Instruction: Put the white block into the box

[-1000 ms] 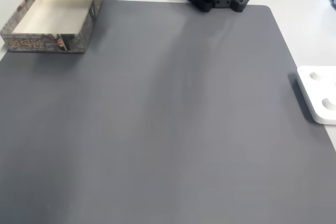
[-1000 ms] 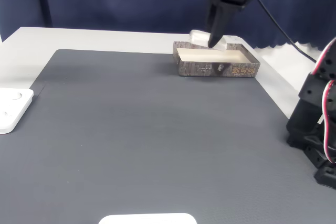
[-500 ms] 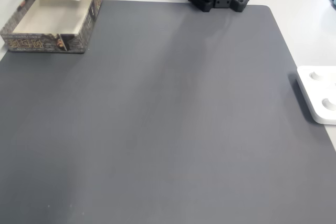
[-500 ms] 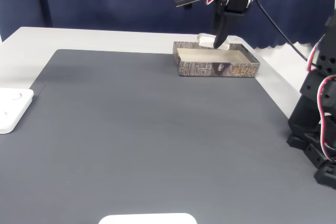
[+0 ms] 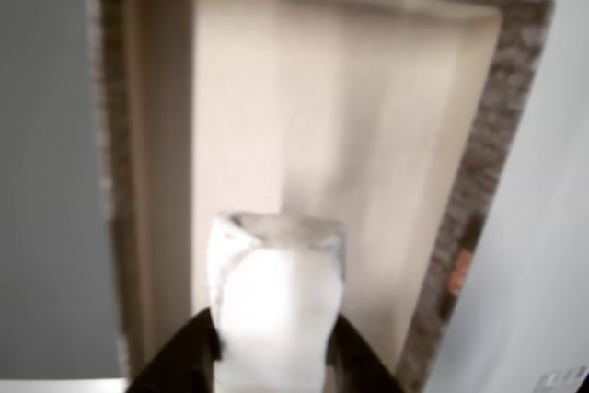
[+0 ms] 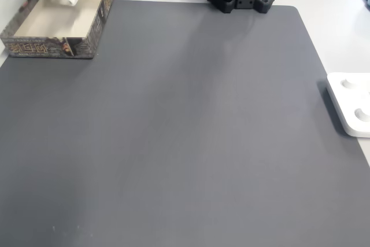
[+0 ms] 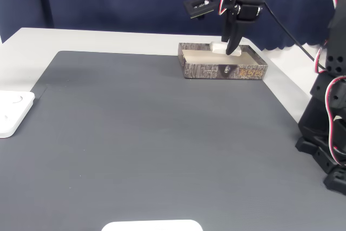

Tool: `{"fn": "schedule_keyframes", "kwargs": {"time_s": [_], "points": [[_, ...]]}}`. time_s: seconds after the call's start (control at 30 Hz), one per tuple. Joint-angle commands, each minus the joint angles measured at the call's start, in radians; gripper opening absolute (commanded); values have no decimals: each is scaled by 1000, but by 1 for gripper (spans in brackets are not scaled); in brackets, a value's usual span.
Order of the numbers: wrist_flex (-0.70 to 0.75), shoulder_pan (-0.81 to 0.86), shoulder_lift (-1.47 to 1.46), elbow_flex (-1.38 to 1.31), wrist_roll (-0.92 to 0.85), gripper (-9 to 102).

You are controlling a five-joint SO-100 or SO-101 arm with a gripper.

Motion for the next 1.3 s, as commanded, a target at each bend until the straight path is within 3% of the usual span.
{"fn": "schedule_keyframes", "kwargs": {"time_s": [0.0,0.33,1.27], "points": [[-8,8,-23,-129,12,-2],[-5,-20,-152,-247,12,-2],[-14,-43,-209,-235,2,0]]}}
